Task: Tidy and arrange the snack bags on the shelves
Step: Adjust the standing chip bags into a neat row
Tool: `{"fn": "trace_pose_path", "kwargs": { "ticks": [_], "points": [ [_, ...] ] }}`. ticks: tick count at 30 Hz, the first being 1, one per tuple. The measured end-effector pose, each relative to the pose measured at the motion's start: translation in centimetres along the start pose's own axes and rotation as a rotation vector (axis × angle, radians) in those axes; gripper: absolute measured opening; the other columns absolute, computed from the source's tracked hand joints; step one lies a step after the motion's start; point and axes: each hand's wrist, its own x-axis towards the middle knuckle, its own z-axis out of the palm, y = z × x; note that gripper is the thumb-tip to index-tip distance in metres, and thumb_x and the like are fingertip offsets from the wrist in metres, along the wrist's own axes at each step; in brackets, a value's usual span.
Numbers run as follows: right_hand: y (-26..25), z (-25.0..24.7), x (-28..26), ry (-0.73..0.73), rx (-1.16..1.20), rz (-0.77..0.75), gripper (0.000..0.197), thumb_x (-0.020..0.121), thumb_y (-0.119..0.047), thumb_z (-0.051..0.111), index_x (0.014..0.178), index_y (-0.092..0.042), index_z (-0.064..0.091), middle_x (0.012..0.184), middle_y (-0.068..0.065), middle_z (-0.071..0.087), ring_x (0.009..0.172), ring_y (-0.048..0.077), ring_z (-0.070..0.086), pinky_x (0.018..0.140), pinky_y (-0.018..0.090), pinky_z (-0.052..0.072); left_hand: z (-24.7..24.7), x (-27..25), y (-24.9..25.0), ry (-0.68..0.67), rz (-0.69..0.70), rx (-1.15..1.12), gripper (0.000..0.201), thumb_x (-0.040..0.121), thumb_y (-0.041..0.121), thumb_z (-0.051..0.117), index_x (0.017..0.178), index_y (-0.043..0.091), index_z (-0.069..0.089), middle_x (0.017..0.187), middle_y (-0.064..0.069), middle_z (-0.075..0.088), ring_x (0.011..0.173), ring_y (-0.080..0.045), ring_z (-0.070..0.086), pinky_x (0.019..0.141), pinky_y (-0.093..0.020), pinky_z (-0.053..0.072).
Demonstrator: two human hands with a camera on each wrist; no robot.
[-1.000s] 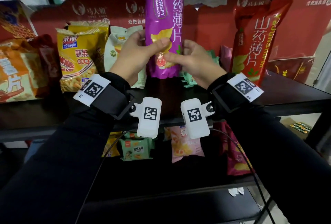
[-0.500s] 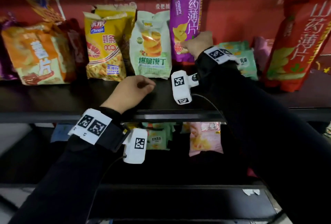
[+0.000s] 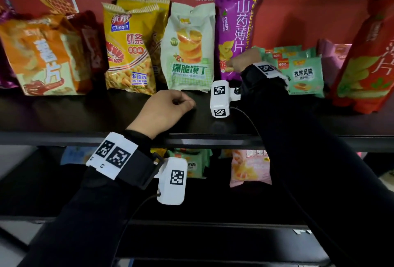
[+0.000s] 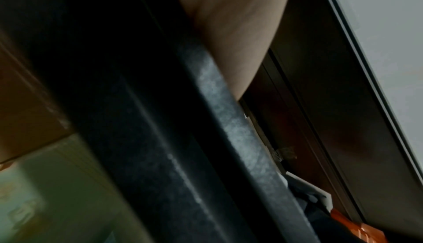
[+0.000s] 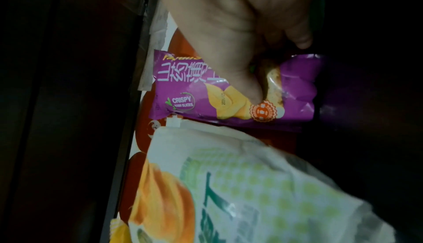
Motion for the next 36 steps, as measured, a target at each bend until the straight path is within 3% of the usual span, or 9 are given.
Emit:
{"fn": "trace_pose_path", "kwargs": {
  "ticks": [4, 9, 12, 15, 19, 23, 29, 33, 36],
  "points": [
    [-1.4, -0.9, -1.0, 0.043, -0.005, 0.001, 0.042, 0.087, -0.02, 0.067, 0.059, -0.009, 0.037, 0.061, 0.002, 0.039, 0.05, 0.01, 0.037, 0.026, 0.009, 0.028, -0.1, -0.2, 0.1, 0.0, 0.022, 0.025, 0.015, 0.093, 0.027, 0.059, 0.092, 0.021, 0.073, 0.097, 0.011, 0.068, 0.101, -0.007, 0.059, 0.085, -0.018, 0.038],
    [-3.0, -3.9, -5.0, 0.029, 0.176, -0.129, 0.009, 0.081, -0.013, 0.071, 0.079, -0.014, 0.062, 0.073, 0.003, 0.057, 0.065, 0.012, 0.054, 0.067, 0.025, 0.051, 0.0, -0.3, -0.2, 0.017, 0.108, 0.088, 0.013, 0.091, 0.025, 0.062, 0.09, 0.02, 0.074, 0.094, 0.006, 0.071, 0.095, -0.009, 0.062, 0.079, -0.017, 0.037],
    [-2.8, -7.6, -8.3, 0.312, 0.276, -0.253, 0.024, 0.081, -0.006, 0.065, 0.068, -0.024, 0.055, 0.065, -0.01, 0.055, 0.059, 0.004, 0.053, 0.059, 0.016, 0.042, 0.0, -0.3, -0.2, 0.017, 0.144, 0.081, 0.012, 0.092, 0.024, 0.062, 0.086, 0.024, 0.073, 0.093, 0.008, 0.07, 0.093, -0.006, 0.06, 0.078, -0.017, 0.034],
    [-1.4, -11.4, -10.7, 0.69, 0.281, -0.254, 0.02, 0.08, -0.007, 0.061, 0.098, -0.015, 0.061, 0.086, -0.009, 0.06, 0.082, 0.007, 0.056, 0.073, 0.016, 0.04, 0.1, -0.1, 0.0, 0.007, 0.15, 0.065, 0.013, 0.092, 0.024, 0.06, 0.087, 0.024, 0.072, 0.095, 0.007, 0.068, 0.095, -0.006, 0.057, 0.082, -0.019, 0.033],
    [2.0, -14.2, -12.0, 1.126, 0.006, -0.025, 0.06, 0.078, -0.027, 0.07, 0.13, -0.016, 0.042, 0.133, 0.004, 0.045, 0.123, 0.023, 0.042, 0.092, 0.026, 0.029, 0.2, 0.2, -0.2, -0.012, 0.152, 0.108, 0.019, 0.094, 0.028, 0.056, 0.095, 0.02, 0.074, 0.107, 0.002, 0.068, 0.101, -0.01, 0.055, 0.084, -0.024, 0.034],
    [4.5, -14.4, -11.9, 0.952, 0.072, 0.212, 0.097, 0.075, -0.04, 0.075, 0.148, -0.017, 0.016, 0.15, 0.011, 0.026, 0.139, 0.028, 0.026, 0.113, 0.038, 0.025, 0.1, 0.0, -0.1, -0.034, 0.145, 0.111, 0.021, 0.096, 0.03, 0.054, 0.093, 0.022, 0.074, 0.107, 0.004, 0.066, 0.109, -0.014, 0.055, 0.085, -0.026, 0.034],
    [6.6, -14.9, -11.2, 0.778, 0.162, 0.337, 0.069, 0.086, -0.032, 0.065, 0.138, -0.009, 0.026, 0.143, 0.014, 0.039, 0.132, 0.033, 0.04, 0.108, 0.04, 0.033, 0.2, -0.3, 0.4, -0.01, 0.107, 0.084, 0.018, 0.094, 0.03, 0.058, 0.093, 0.021, 0.074, 0.106, 0.004, 0.067, 0.103, -0.01, 0.054, 0.085, -0.024, 0.035],
    [4.8, -14.3, -11.4, 0.904, 0.276, 0.081, 0.075, 0.074, -0.032, 0.074, 0.134, -0.005, 0.036, 0.131, 0.013, 0.051, 0.12, 0.029, 0.052, 0.1, 0.039, 0.043, 0.2, -0.5, 0.6, -0.029, 0.082, 0.045, 0.02, 0.093, 0.031, 0.059, 0.097, 0.019, 0.074, 0.114, -0.001, 0.068, 0.113, -0.018, 0.057, 0.09, -0.027, 0.038],
    [1.1, -11.1, -10.7, 0.748, 0.454, -0.132, 0.082, 0.063, -0.021, 0.082, 0.129, 0.0, 0.039, 0.123, 0.018, 0.056, 0.111, 0.03, 0.058, 0.097, 0.042, 0.048, 0.1, -0.5, 0.7, -0.028, 0.077, 0.052, 0.019, 0.092, 0.031, 0.06, 0.096, 0.018, 0.073, 0.115, -0.002, 0.069, 0.113, -0.019, 0.058, 0.094, -0.028, 0.041]
  ]
}}
